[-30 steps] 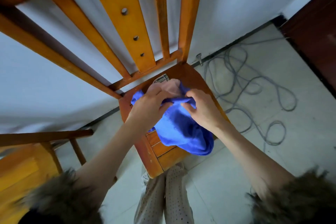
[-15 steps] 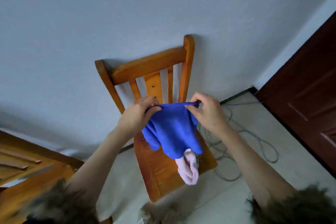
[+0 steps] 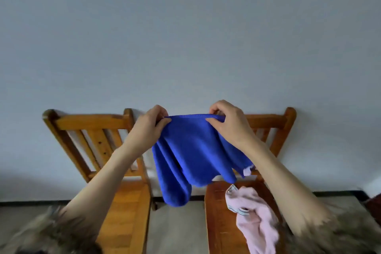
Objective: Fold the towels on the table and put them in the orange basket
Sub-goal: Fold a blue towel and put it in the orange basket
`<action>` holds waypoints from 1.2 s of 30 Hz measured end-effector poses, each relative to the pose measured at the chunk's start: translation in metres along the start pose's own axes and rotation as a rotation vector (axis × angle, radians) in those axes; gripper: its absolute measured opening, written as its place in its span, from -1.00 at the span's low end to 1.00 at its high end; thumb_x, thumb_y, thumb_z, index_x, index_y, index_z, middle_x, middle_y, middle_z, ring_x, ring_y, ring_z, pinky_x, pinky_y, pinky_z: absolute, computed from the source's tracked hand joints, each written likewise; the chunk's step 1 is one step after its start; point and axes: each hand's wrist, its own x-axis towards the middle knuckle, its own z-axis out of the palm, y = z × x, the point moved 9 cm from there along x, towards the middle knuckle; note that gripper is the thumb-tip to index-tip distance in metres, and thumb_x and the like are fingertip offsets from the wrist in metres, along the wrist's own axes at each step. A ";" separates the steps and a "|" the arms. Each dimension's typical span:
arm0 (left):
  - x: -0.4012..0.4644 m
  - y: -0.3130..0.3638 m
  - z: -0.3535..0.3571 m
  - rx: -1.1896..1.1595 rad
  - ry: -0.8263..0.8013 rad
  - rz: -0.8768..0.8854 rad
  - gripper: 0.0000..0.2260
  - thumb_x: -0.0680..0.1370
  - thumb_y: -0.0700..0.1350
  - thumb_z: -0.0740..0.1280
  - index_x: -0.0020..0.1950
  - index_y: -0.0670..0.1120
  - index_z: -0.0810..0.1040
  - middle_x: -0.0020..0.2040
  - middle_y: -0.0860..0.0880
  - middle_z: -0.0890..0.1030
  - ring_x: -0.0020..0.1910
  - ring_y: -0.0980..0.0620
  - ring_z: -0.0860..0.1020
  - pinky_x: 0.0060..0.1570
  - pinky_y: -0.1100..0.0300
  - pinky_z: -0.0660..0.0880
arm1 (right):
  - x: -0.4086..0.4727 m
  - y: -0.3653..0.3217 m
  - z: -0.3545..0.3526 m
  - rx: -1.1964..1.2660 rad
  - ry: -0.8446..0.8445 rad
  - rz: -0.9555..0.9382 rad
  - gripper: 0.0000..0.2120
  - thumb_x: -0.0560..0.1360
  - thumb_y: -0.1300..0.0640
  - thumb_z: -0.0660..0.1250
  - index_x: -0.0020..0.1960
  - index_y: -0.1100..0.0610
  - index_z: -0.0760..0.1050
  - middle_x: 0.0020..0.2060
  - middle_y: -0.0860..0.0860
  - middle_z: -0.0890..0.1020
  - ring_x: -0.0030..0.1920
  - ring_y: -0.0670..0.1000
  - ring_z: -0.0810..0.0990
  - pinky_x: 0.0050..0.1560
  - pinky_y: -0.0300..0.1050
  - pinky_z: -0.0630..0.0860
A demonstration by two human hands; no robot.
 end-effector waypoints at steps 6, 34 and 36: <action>-0.118 -0.082 -0.146 0.145 0.136 -0.193 -0.86 0.56 -0.03 0.29 -0.13 -0.03 0.38 -0.43 0.05 0.44 -0.42 0.15 0.40 -0.36 0.20 0.30 | -0.009 -0.138 0.116 0.138 -0.131 -0.129 -0.82 0.43 0.29 0.35 -0.23 0.06 0.41 -0.32 -0.16 0.48 -0.29 -0.12 0.47 -0.24 -0.36 0.40; -0.622 -0.387 -0.631 0.478 0.875 -1.244 -0.90 0.56 -0.09 0.30 -0.07 -0.11 0.45 -0.13 -0.04 0.51 -0.10 -0.06 0.46 -0.10 0.14 0.34 | -0.068 -0.705 0.642 0.536 -0.835 -0.565 -0.92 0.46 0.13 0.39 -0.21 0.04 0.54 -0.34 -0.16 0.56 -0.27 -0.14 0.50 -0.19 -0.23 0.42; -0.636 -0.405 -0.650 0.511 0.889 -1.276 -0.96 0.54 -0.21 0.29 -0.02 -0.14 0.48 -0.07 -0.05 0.44 -0.03 -0.08 0.45 -0.04 0.16 0.31 | -0.062 -0.727 0.670 0.528 -0.820 -0.586 -0.92 0.46 0.12 0.39 -0.21 0.04 0.54 -0.32 -0.14 0.57 -0.24 -0.07 0.52 -0.16 -0.16 0.46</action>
